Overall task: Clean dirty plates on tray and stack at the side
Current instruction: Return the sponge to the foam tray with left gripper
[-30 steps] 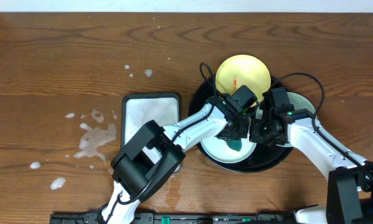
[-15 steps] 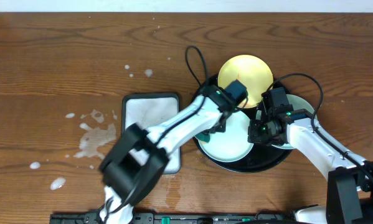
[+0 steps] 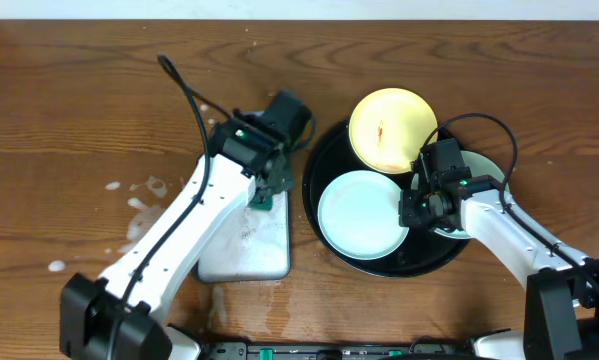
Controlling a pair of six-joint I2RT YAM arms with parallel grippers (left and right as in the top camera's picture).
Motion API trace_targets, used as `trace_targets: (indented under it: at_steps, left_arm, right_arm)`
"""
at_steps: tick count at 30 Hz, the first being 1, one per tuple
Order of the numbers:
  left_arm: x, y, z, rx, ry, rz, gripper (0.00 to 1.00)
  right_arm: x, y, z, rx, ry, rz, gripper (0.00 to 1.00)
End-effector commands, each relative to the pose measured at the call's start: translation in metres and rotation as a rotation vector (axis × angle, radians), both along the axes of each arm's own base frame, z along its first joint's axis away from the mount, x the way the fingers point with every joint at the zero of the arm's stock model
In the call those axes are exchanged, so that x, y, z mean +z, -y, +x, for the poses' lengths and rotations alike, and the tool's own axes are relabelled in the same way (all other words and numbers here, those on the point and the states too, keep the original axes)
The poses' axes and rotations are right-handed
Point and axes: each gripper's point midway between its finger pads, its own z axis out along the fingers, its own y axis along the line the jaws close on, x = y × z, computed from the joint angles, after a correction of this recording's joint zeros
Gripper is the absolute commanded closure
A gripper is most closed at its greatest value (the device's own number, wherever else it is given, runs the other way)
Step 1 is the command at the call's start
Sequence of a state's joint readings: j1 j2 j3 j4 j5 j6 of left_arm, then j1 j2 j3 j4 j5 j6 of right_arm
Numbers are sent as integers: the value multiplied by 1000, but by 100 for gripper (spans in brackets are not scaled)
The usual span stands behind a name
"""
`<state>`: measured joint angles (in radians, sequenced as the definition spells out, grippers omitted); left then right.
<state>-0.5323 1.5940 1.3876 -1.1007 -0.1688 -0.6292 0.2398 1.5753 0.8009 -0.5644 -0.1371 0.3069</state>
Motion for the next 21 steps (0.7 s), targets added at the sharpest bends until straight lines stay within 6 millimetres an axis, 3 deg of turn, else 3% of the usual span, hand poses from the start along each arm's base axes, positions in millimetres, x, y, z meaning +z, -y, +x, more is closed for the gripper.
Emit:
trace_targets:
  at_steps: [1,4,9,13,21]
  left_arm:
    - [-56,-20,-20,2,-134,2,64]
    - [-67,-30,-23,36,-155,-6,59]
    - [-60,-35,-21,42,-143,-41,52]
    - [-41,-29,-23,29,-106,-132,49]
    - [13,-28,-32,8,56,-226,28]
  right_arm:
    - [13,0,1,23,30,-7,99]
    - [33,3,3,20,89,-14,99]
    - [63,20,7,0,203,-110,99]
    - [87,32,7,-1,309,-255,99]
    - [127,17,6,79,521,-468,99]
